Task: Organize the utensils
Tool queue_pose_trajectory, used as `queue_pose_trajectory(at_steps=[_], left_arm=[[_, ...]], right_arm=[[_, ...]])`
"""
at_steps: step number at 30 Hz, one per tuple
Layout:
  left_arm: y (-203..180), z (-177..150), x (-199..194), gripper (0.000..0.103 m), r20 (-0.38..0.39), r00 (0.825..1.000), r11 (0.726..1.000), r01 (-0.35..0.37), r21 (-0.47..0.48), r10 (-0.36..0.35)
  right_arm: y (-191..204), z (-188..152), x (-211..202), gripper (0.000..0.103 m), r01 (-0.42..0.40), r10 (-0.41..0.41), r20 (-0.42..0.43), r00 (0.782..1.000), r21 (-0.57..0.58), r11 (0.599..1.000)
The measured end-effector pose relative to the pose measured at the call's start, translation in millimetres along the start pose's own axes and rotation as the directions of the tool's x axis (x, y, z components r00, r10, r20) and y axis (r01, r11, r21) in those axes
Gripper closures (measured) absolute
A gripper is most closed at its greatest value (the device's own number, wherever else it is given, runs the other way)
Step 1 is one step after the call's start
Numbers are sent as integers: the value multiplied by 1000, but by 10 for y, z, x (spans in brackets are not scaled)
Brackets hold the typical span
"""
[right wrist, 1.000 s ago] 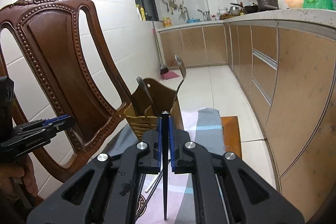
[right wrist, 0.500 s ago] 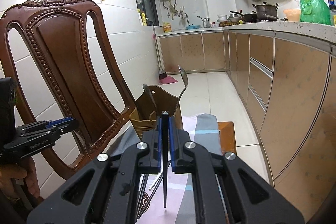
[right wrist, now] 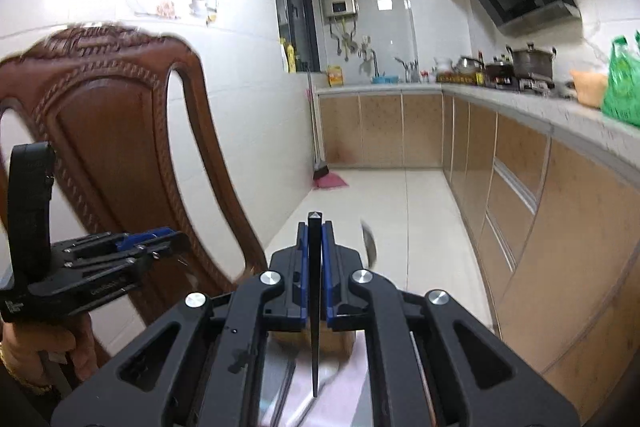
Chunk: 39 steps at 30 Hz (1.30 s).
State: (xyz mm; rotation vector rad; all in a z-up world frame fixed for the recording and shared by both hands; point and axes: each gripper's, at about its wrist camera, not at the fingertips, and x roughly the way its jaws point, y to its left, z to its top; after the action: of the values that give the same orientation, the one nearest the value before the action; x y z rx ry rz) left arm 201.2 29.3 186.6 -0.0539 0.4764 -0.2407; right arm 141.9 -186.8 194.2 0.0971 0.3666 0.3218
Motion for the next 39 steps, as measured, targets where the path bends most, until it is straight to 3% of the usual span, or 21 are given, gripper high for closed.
queue_pose_trajectory(at_steps=[4,8,14,19,20,21,22,23,24,26,27,30,33,36,39], left_arm=[[27,350,252,81,33,999,1000,-10,-9,11],[137,397,597,81,17,1000,998,-14,-57,15],[353,-35,1201,81,-78,997,989,-21,-150,10],[531,-401,1612,80,-173,985,981,-43,-190,10],[537,-436,1627,76,-173,985,981,-48,-187,15],[522,-449,1615,57,-172,985,983,-53,-175,23],[493,-452,1561,45,-157,987,986,-61,-158,36],[464,-452,1483,24,-133,990,988,-66,-142,48],[422,-456,1361,20,-100,993,990,-73,-120,61],[347,-494,1096,14,-62,996,994,-75,-80,70],[306,-529,940,12,-51,997,996,-68,-61,65],[206,-723,431,7,-18,998,998,-59,-3,59],[90,-1079,-118,5,10,999,998,-53,32,53],[-15,-1567,-528,5,-7,999,998,-44,41,44],[-117,-2100,-774,5,-51,998,999,-33,35,35]], right_arm=[[-12,344,263,96,7,-6,54,999,-13,1000],[-43,427,614,96,15,-14,69,997,-12,1000],[-125,99,1295,96,31,-31,-7,999,30,999],[-225,-316,1740,95,41,-31,-138,990,74,996],[-228,-384,1804,86,49,-37,-168,985,69,996],[-232,-433,1840,77,53,-40,-191,981,64,997],[-244,-461,1837,54,60,-46,-203,978,66,996],[-256,-469,1804,48,61,-46,-198,979,73,995],[-265,-471,1725,46,40,-23,-181,983,88,995],[-253,-464,1472,27,61,-49,-135,990,87,994],[-262,-470,1328,23,66,-56,-103,993,94,993],[-288,-546,678,16,37,-38,5,999,128,991],[-302,-737,72,10,27,-34,52,998,134,991],[-312,-1064,-463,7,51,-59,53,997,142,989],[-286,-1517,-805,6,105,-105,-7,994,167,980]])
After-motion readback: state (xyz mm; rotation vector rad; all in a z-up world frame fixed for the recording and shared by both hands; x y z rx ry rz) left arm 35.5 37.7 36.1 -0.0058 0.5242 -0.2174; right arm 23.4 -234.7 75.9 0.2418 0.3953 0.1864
